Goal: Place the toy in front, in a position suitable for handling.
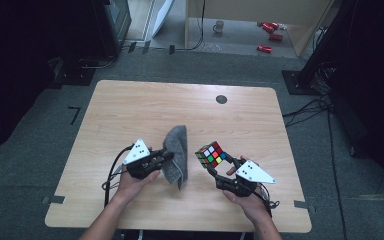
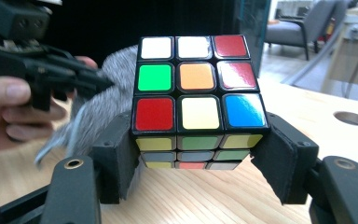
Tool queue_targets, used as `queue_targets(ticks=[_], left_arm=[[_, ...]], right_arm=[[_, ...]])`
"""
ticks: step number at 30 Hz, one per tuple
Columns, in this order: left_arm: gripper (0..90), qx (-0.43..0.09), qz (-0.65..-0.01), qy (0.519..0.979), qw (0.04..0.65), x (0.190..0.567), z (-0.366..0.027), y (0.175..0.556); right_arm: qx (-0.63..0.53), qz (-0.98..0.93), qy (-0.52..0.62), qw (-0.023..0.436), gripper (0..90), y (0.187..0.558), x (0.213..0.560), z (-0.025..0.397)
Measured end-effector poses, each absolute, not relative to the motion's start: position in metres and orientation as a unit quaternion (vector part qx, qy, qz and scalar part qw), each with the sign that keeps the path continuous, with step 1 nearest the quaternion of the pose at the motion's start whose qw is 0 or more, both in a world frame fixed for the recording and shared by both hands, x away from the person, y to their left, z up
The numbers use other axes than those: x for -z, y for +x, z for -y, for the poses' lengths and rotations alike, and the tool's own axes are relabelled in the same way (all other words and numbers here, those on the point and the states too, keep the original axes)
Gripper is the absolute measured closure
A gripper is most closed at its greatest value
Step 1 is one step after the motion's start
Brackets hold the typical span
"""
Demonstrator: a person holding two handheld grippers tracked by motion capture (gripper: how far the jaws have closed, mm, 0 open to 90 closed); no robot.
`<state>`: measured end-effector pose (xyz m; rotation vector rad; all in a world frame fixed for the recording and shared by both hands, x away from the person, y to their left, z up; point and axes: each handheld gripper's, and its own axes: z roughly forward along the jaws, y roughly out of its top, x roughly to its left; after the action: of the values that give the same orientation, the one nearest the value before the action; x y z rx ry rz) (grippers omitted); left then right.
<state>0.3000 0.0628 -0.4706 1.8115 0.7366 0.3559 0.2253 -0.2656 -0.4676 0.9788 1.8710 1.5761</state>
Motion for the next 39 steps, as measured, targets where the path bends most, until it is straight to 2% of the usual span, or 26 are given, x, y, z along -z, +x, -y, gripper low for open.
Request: queue_targets(ticks=[2, 6, 12, 23, 39], left_arm=[[71.1, -0.165, -0.337, 0.76, 0.53, 0.472, -0.069, 0.304], [46.7, -0.179, -0.368, 0.755, 0.512, 0.474, -0.075, 0.31], [31.4, -0.176, -0.381, 0.749, 0.513, 0.475, -0.082, 0.313], [22.6, -0.192, -0.445, 0.725, 0.49, 0.482, -0.114, 0.313], [19.5, -0.226, -0.502, 0.721, 0.421, 0.499, -0.158, 0.297]], right_arm=[[-0.572, -0.689, 0.366, 0.251, 35.1, 0.227, 0.471, 0.266], [-0.565, -0.693, 0.369, 0.253, 35.1, 0.229, 0.475, 0.265], [-0.55, -0.7, 0.376, 0.257, 35.1, 0.232, 0.481, 0.262], [-0.494, -0.732, 0.401, 0.245, 35.1, 0.246, 0.502, 0.248], [-0.427, -0.75, 0.446, 0.236, 35.0, 0.258, 0.514, 0.246]])
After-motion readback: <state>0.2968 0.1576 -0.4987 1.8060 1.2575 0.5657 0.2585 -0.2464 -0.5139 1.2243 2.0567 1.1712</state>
